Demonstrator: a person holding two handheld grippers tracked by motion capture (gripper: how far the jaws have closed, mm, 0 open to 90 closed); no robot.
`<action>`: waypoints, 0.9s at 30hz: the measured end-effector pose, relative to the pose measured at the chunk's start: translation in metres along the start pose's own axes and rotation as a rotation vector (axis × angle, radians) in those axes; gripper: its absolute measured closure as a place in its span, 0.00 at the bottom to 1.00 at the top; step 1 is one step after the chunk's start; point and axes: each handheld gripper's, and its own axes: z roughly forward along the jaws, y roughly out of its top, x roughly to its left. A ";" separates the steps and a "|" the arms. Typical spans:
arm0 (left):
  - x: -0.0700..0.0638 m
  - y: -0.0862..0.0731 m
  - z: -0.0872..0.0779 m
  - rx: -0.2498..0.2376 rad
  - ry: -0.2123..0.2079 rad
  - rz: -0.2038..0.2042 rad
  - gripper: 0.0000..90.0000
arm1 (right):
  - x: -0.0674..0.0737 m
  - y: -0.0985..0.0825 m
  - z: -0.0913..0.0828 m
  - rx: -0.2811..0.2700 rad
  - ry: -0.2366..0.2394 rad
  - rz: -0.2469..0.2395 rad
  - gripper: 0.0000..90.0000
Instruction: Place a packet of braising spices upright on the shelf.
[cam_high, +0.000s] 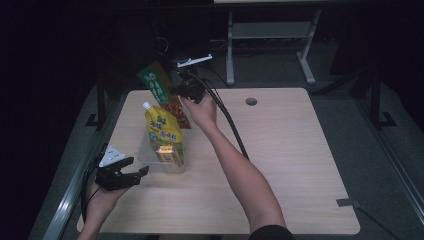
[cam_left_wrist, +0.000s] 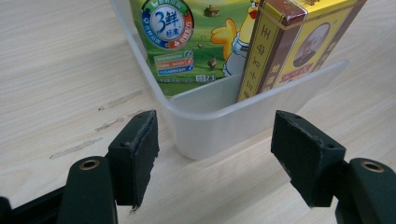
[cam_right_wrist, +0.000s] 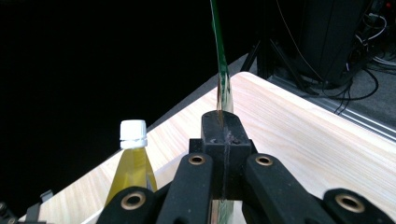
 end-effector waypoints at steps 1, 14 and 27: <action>0.000 0.000 0.001 0.001 -0.001 -0.002 0.35 | 0.000 -0.002 0.002 -0.007 -0.003 0.005 1.00; -0.002 0.000 0.007 0.009 -0.009 0.000 0.38 | -0.010 -0.042 0.016 -0.093 -0.029 0.043 1.00; -0.001 0.003 0.010 0.011 0.005 -0.008 0.39 | -0.017 -0.056 -0.002 0.003 -0.049 -0.006 0.97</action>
